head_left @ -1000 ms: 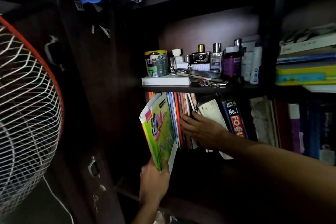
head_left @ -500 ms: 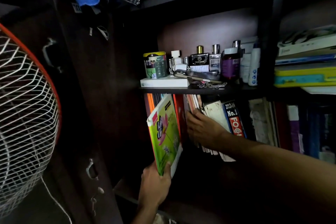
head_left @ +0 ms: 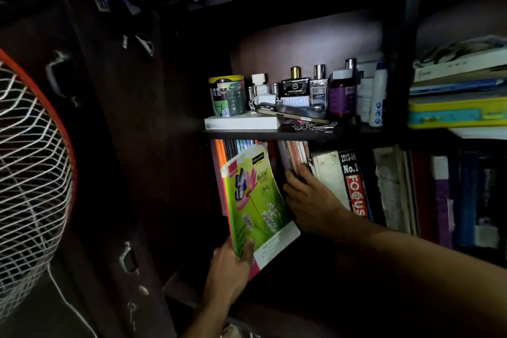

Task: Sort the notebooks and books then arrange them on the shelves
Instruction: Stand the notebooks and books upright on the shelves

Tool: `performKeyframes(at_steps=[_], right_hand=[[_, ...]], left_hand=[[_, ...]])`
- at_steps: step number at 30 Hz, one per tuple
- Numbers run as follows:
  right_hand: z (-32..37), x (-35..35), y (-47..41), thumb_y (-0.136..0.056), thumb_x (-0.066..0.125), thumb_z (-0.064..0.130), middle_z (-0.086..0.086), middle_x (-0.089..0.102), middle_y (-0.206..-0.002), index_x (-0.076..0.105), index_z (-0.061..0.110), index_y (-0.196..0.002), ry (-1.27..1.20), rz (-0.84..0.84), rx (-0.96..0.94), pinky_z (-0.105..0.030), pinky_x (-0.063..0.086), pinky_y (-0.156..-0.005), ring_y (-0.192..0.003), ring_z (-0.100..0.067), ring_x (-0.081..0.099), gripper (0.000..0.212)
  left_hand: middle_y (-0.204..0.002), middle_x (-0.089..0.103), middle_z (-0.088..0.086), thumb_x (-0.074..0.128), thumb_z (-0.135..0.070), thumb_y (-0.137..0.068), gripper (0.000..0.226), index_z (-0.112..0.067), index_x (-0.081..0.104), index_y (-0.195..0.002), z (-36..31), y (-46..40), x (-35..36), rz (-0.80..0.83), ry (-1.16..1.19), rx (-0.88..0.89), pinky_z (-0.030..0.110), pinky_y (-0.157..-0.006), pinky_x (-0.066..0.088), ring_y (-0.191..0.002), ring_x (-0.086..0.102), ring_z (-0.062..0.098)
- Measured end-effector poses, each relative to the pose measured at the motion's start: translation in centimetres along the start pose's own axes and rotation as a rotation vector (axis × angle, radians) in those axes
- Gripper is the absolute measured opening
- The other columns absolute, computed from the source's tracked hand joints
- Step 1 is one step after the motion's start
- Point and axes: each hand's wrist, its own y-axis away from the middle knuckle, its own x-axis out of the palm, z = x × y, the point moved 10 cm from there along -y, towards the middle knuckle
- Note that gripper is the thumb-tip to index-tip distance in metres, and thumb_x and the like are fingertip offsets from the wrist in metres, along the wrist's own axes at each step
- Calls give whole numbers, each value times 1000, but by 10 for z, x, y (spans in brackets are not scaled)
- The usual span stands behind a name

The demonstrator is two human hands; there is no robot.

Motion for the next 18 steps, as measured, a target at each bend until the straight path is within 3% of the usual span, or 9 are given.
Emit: performKeyframes(at_steps=[6,8,11,15,18], right_hand=[[33,-7,7,-86,42,43,-18,48,-150,56,5,-141,-421,-43,378,-60,-7,-121,-154,-35,4,68],[45,4,9,-82,49,41,-18,52,-147,61,1,-133,-590,-44,524,-63,7,-121,-154,-30,12,66],[51,24,17,-84,47,40,-16,37,-158,51,-1,-143,-723,-19,689,-63,26,-111,-153,-26,19,72],[48,31,14,-85,45,39,-14,33,-161,46,1,-147,-788,-59,716,-60,42,-102,-152,-25,24,73],[49,28,10,-81,49,41,-10,38,-159,46,9,-146,-835,-116,692,-62,44,-98,-151,-23,25,73]], left_hand=[[-114,70,9,52,-50,-100,44,-19,62,-129,-14,7,1,34,-8,47,27,-76,46,-108,66,29],[-100,73,6,54,-60,-92,52,-15,69,-113,-12,3,3,33,-30,71,28,-73,51,-97,69,27],[-88,72,7,41,-83,-81,79,-12,70,-99,-8,-13,12,9,-75,133,31,-68,53,-87,70,27],[-110,73,9,42,-53,-91,54,-16,70,-117,-25,-38,28,-2,-136,217,35,-82,55,-105,67,29],[-106,73,9,34,-55,-88,56,-19,66,-118,-35,-50,36,-30,-179,230,38,-79,55,-102,68,33]])
